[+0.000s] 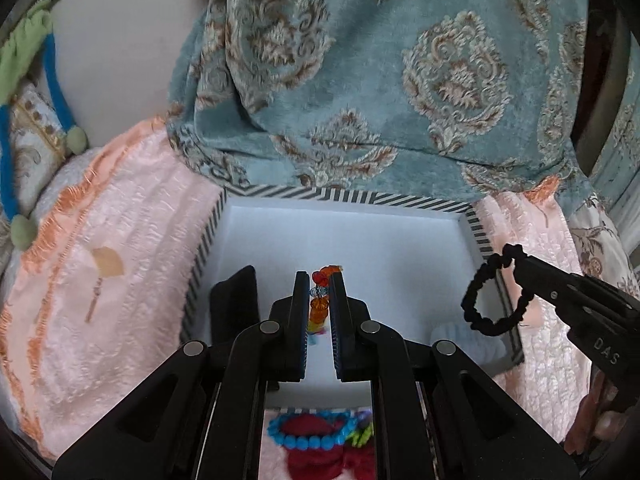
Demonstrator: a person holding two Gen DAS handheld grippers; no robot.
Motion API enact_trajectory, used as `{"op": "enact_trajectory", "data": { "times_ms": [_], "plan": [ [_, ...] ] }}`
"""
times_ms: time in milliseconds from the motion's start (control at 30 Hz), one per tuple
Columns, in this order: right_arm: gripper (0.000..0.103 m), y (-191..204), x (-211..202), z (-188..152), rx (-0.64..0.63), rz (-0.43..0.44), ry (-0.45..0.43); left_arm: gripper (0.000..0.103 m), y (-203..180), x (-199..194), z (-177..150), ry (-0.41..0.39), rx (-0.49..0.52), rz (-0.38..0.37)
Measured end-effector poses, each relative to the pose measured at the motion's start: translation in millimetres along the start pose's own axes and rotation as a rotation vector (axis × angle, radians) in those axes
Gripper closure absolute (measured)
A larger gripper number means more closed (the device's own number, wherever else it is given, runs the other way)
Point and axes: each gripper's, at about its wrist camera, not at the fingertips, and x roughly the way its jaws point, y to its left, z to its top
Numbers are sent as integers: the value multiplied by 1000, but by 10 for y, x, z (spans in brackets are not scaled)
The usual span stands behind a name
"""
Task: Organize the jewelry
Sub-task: 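Drop rainbow bracelet into box with left tool while right tool drops black scrunchie, then withdraw both open tools from the box back over the jewelry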
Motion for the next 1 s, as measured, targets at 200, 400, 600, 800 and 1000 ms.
{"op": "enact_trajectory", "data": {
  "times_ms": [200,400,600,800,1000],
  "plan": [
    [94,-245,530,-22,34,-37,93,95,191,439,-100,79,-60,40],
    [94,-517,839,-150,68,-111,155,95,298,615,-221,114,-72,73],
    [62,-503,803,-220,45,-142,157,62,245,587,-285,103,-56,97],
    [57,-275,386,-253,-3,-141,67,51,178,287,-341,32,-56,112],
    [37,-21,-111,-452,-6,-150,-14,50,88,-92,-505,-29,-52,147]
  ]
}}
